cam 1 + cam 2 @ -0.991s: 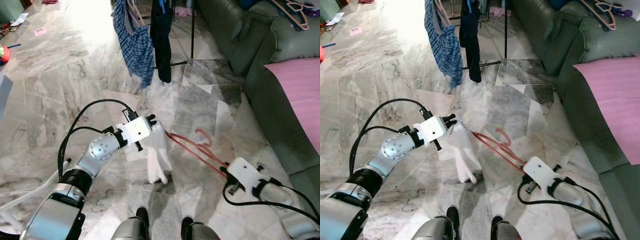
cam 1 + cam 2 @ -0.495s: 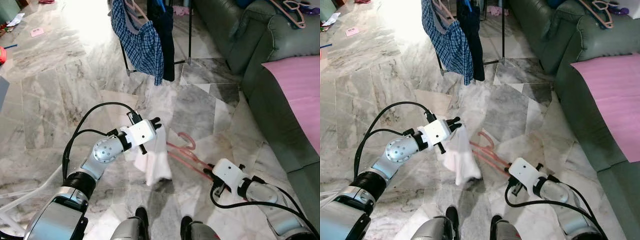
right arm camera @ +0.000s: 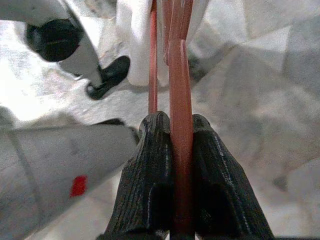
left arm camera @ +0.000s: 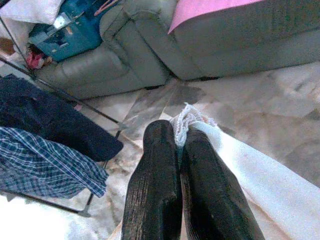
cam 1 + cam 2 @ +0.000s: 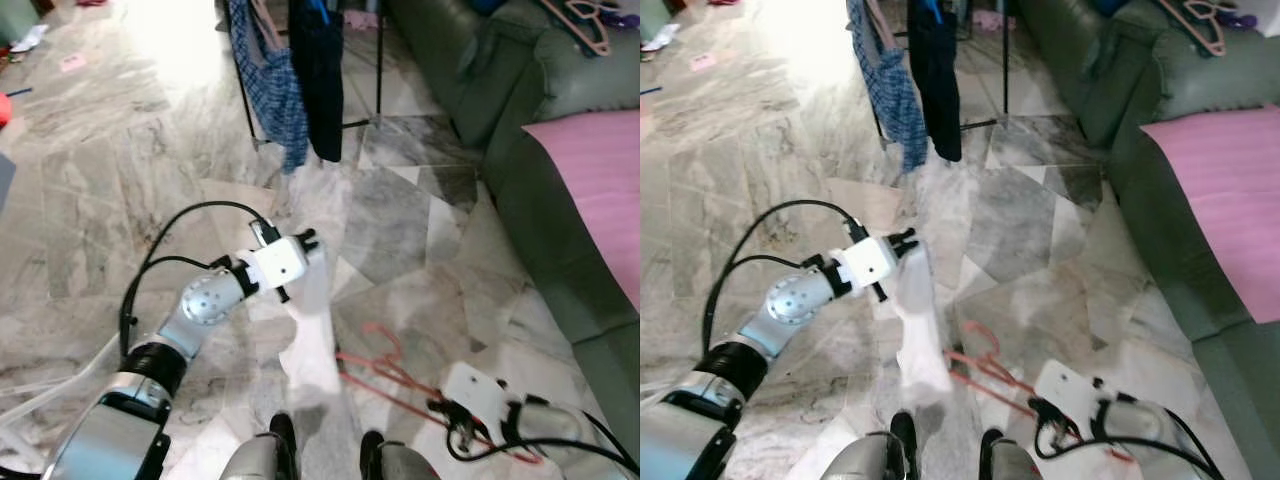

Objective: Hang hanger

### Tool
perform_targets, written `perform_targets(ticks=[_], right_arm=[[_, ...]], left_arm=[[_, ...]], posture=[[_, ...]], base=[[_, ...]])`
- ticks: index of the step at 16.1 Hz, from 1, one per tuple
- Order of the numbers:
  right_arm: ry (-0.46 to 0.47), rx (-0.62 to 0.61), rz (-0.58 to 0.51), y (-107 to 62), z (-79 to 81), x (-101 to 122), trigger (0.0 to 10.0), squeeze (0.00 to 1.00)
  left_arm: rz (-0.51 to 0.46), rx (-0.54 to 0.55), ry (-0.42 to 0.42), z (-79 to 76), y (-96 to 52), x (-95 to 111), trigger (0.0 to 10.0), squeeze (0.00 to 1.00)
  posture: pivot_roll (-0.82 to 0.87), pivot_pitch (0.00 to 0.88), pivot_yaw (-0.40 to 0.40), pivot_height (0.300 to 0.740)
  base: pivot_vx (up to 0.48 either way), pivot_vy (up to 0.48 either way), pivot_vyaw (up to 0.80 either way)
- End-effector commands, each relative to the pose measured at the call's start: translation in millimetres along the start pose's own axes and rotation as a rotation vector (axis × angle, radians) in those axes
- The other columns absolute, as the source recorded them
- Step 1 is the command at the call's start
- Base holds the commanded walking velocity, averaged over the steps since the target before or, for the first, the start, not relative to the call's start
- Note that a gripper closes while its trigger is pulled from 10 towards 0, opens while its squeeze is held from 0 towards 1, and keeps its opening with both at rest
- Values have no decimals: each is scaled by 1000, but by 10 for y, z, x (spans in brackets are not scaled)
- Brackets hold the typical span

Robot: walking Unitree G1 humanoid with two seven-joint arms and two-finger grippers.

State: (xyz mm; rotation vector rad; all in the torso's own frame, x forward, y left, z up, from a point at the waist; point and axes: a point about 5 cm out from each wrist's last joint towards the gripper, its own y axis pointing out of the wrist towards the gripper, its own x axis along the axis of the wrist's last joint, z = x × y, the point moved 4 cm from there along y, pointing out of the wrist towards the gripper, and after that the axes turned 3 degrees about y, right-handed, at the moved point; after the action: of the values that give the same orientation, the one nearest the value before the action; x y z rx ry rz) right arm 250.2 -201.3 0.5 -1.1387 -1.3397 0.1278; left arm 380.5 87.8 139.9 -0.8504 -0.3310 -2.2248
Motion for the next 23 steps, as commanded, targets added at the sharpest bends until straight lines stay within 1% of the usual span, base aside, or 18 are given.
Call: perform_targets(ticks=[1,4,5,6,7,8,9,10,11,13,15,16,17,18,19,21,22,23], right_arm=[[2,32,-18,-5,60,45,10000,0],[-4,-64,-47,-40,-85,153,10000,0],[-4,-59,-41,-54,-74,155,10000,0],[-22,-3,-22,-92,30,134,10000,0],[-16,30,-23,-121,100,131,10000,0],[-11,48,-26,-145,136,134,10000,0],[-12,26,-58,-211,101,200,10000,0],[3,-16,-98,-258,18,276,10000,0],[0,-19,-97,-304,2,292,10000,0],[-29,-65,-49,-367,-87,219,10000,0],[-68,-235,-20,-435,-383,158,10000,0],[-84,-275,-15,-452,-446,160,10000,0],[-73,-278,-31,-461,-461,191,10000,0],[-49,-237,-59,-473,-413,236,10000,0],[-54,-222,-47,-484,-397,216,10000,0],[-71,-228,-32,-501,-412,174,10000,0],[-60,-256,-48,-501,-455,181,10000,0],[-58,-258,-59,-487,-458,194,10000,0]], left_arm=[[-2,6,23,16,-10,5,10000,0],[-8,18,17,-11,6,19,10000,0],[-10,23,20,-7,6,23,10000,0],[-11,34,27,23,9,29,10000,0],[-7,43,35,53,6,24,10000,0],[-4,46,38,68,5,19,10000,0],[3,45,46,82,2,7,10000,0],[7,45,46,87,3,2,10000,0],[10,45,47,86,5,-3,10000,0],[18,41,50,79,12,-11,10000,0],[17,33,50,56,23,-8,10000,0],[17,26,48,42,26,-9,10000,0],[27,16,52,21,23,-28,10000,0],[53,6,71,4,9,-75,10000,0],[54,11,67,11,4,-79,10000,0],[54,13,65,17,1,-81,10000,0],[49,10,64,15,5,-72,10000,0],[39,3,59,4,13,-52,10000,0]], posture=[[-21,304,47,740],[-20,306,54,740],[-18,306,55,740],[-18,306,56,740],[-19,306,57,740],[-19,306,57,740],[-21,307,60,740],[-24,307,60,740],[-27,306,62,740],[-34,304,57,740],[-36,301,55,740],[-36,301,55,740],[-34,300,54,740],[-34,300,54,740],[-33,300,54,740],[-32,302,55,740],[-33,303,58,740],[-32,304,59,740]], base=[[0,0,0],[0,0,0],[0,0,0],[0,0,0],[0,0,0],[0,0,0],[0,0,0],[0,0,0],[0,0,0],[0,0,0],[0,0,0],[0,0,0],[0,0,0],[0,0,0],[0,0,0],[0,0,0],[0,0,0],[0,0,0]])
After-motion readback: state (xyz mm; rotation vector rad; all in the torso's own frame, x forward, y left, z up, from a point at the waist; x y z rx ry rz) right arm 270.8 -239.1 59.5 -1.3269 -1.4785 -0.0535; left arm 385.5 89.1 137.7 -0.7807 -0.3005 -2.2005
